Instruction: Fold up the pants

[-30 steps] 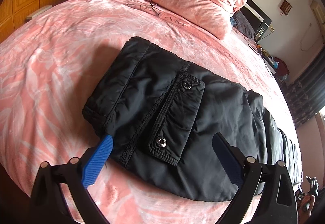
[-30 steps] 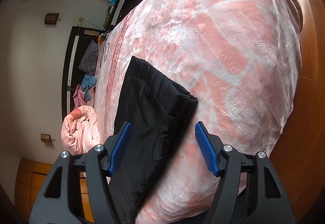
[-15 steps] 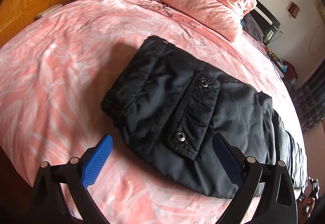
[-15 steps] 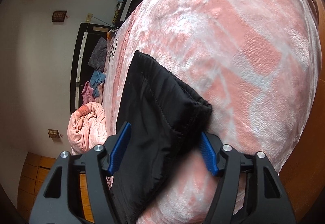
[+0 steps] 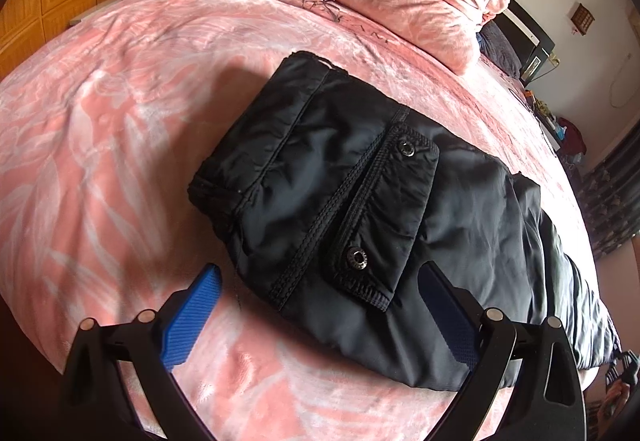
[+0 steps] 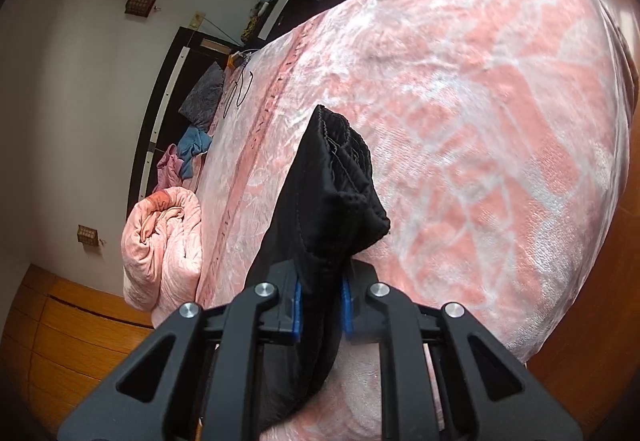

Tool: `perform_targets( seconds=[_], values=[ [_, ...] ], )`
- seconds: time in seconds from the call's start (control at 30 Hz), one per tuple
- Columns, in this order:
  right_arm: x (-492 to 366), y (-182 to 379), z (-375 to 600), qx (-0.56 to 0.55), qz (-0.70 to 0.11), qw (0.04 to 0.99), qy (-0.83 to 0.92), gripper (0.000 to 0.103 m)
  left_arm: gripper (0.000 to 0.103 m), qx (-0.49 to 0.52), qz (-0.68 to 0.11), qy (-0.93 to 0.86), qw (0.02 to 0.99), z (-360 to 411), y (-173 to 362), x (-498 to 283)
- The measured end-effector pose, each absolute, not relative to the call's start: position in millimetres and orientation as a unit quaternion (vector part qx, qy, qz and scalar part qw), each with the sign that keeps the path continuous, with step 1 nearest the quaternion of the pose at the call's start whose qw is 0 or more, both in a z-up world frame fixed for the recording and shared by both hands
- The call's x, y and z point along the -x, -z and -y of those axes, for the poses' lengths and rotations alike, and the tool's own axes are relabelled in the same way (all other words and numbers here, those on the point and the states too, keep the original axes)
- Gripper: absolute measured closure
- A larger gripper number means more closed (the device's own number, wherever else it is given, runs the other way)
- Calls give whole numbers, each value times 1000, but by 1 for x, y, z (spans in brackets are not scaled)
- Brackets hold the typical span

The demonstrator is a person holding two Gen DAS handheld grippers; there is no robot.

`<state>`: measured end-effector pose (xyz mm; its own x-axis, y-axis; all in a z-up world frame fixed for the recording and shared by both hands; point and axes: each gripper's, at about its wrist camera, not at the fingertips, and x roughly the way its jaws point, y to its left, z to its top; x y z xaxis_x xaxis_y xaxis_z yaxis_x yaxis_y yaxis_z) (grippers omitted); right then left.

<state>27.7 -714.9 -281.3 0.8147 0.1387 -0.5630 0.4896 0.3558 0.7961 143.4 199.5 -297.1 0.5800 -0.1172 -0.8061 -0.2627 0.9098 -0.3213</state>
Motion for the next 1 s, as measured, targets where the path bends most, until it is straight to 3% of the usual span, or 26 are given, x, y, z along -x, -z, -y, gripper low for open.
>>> perform_targets(
  seconds=[0.47,1.0],
  values=[
    [-48,191,662,-432,-298,841,126,91,4,207,-456,-27,865,-198,298,-139],
    [-66,140,604,-336,-309,880,128,91,4,230,-453,-20,861,-204,300,-137]
  ],
)
